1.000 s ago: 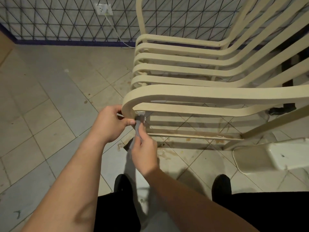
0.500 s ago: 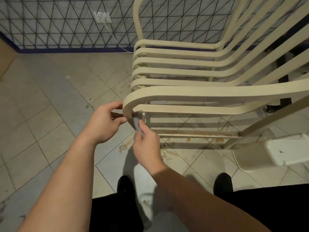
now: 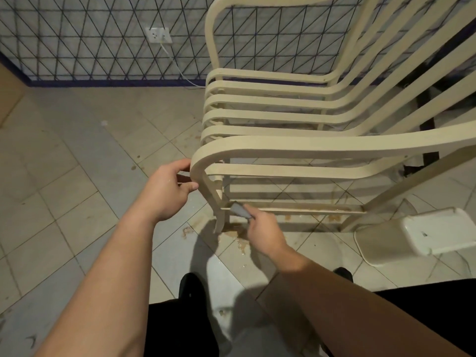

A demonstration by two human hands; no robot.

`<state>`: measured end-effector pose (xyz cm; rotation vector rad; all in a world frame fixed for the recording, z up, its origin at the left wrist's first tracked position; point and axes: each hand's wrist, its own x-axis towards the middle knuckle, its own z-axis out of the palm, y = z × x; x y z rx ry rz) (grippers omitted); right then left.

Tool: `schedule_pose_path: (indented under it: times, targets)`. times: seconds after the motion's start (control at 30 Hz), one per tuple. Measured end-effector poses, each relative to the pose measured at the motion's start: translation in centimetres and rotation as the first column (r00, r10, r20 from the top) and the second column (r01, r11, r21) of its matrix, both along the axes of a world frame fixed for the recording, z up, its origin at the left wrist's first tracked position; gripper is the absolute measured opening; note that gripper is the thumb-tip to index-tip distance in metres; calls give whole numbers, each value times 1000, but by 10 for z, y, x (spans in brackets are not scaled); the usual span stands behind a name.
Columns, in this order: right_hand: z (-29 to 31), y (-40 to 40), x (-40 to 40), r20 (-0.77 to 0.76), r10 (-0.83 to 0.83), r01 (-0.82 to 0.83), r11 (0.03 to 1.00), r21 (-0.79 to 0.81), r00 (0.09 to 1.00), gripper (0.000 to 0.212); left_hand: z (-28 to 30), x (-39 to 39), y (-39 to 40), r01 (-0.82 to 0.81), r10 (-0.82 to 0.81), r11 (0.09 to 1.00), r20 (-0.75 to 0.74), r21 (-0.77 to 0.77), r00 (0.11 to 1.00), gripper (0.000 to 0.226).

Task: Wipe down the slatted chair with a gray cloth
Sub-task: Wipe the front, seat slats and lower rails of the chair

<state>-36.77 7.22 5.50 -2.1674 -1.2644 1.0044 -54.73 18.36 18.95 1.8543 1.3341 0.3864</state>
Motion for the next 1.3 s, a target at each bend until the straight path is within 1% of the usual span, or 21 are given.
schedule_pose_path:
  times: [0.07, 0.1, 0.17, 0.23, 0.3, 0.37, 0.4, 0.43, 0.5, 0.53, 0.6, 0.7, 0.77, 0.83, 0.9, 0.97, 1.07, 1.13, 1.23, 1.27, 1.3]
  targets:
    - [4, -12, 9, -53, -177, 183, 971, 151, 983, 48, 0, 0, 2, 2, -2, 1000, 28, -12, 1000, 42]
    - [5, -14, 11, -44, -225, 229, 944, 239, 973, 45, 0, 0, 3, 0, 0, 1000, 33, -6, 999, 43]
    - [1, -5, 12, 80, -224, 185, 923, 338, 971, 42, -1, 2, 5, 4, -4, 1000, 17, 11, 1000, 38]
    - [-10, 12, 6, 205, -86, 25, 959, 284, 975, 46, -2, 4, 7, -1, 1, 1000, 1, 13, 1000, 31]
    - [-19, 28, -4, 226, 156, -194, 969, 157, 962, 57, -4, 5, 7, -13, 13, 1000, -3, 8, 1000, 29]
    - [-29, 32, -10, 316, 428, -455, 890, 15, 847, 70, -4, 5, 7, -17, 17, 1000, -4, 9, 1000, 28]
    - [-34, 30, -9, 381, 508, -540, 841, -28, 772, 76, -5, 5, 7, -20, 20, 1000, 1, 7, 1000, 29]
    - [-35, 25, -5, 422, 537, -575, 817, -43, 731, 82, -5, 5, 7, -21, 21, 1000, 8, 3, 1000, 29]
    - [-32, 12, 9, 464, 495, -535, 843, -53, 735, 89, -5, 5, 7, -17, 17, 1000, 19, -11, 1000, 30]
    - [-30, 6, 18, 462, 473, -508, 859, -55, 750, 88, -5, 5, 8, -17, 17, 1000, 20, -14, 1000, 30]
    - [-22, -5, 34, 413, 424, -463, 886, -6, 806, 76, -5, 4, 8, -12, 12, 1000, 18, -10, 1000, 30]
    - [-11, -15, 58, 302, 214, -276, 943, 183, 929, 57, -4, 5, 7, 6, -6, 1000, 27, -12, 1000, 31]
    - [-12, -13, 74, 310, 68, -146, 961, 235, 948, 52, -4, 7, 6, 14, -14, 1000, 9, -3, 1000, 28]
    - [-19, -8, 86, 367, 29, -100, 979, 177, 930, 55, -5, 9, 6, 5, -5, 1000, -9, 7, 1000, 24]
    - [-26, -5, 85, 360, 68, -99, 993, 67, 930, 57, -7, 10, 7, -18, 18, 1000, -5, 1, 1000, 23]
    - [-35, -6, 67, 334, 125, -143, 989, 29, 934, 59, -9, 10, 7, -34, 34, 999, -2, -12, 999, 24]
    - [-43, -2, 26, 353, 167, -199, 979, 54, 920, 77, -11, 11, 8, -44, 44, 999, -3, -23, 999, 26]
    - [-42, 1, 8, 346, 272, -315, 946, 74, 898, 83, -11, 11, 8, -45, 45, 999, -13, -20, 999, 26]
    - [-42, -11, 6, 203, 442, -467, 879, 98, 874, 79, -11, 11, 8, -50, 49, 999, -3, -20, 999, 26]
    - [-43, -20, 10, 173, 459, -482, 867, 128, 872, 76, -11, 11, 8, -50, 50, 999, 2, -19, 999, 26]
    - [-41, -28, 17, 145, 413, -433, 888, 156, 899, 73, -11, 10, 7, -51, 51, 998, 5, -19, 999, 26]
